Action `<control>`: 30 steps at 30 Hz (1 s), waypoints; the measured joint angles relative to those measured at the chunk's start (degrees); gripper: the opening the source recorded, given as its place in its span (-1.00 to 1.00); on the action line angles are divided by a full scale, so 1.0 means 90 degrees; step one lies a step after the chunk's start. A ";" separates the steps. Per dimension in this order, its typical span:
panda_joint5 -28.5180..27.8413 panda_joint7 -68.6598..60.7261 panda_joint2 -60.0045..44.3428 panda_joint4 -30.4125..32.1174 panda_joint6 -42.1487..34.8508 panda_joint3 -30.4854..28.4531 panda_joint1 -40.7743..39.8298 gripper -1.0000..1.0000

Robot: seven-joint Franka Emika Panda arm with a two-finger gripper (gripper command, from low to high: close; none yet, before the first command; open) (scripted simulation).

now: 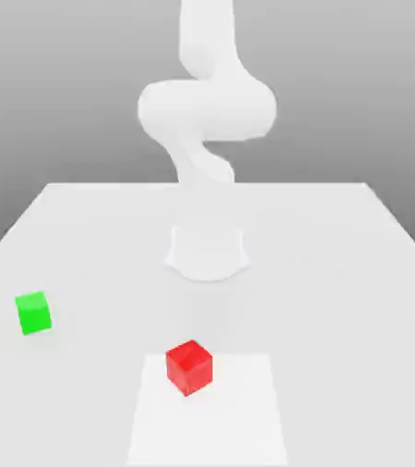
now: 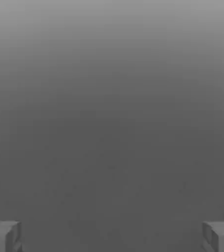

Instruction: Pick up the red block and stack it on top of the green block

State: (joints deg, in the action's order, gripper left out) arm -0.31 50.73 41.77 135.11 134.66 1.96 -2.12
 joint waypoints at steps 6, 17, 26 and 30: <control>-0.0086 0.1529 -0.1307 0.1010 0.0891 0.0526 -0.0621 0.00; 0.0107 0.4361 -0.4012 0.2983 0.2716 0.0976 -0.1359 0.00; -0.0786 0.5339 -0.5893 0.2952 0.4252 0.0331 -0.0989 0.00; -0.0849 0.5383 -0.6004 0.2939 0.4352 0.0248 -0.0920 -1.00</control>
State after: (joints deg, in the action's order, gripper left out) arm -7.95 99.18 -12.26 161.56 173.83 4.19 -10.41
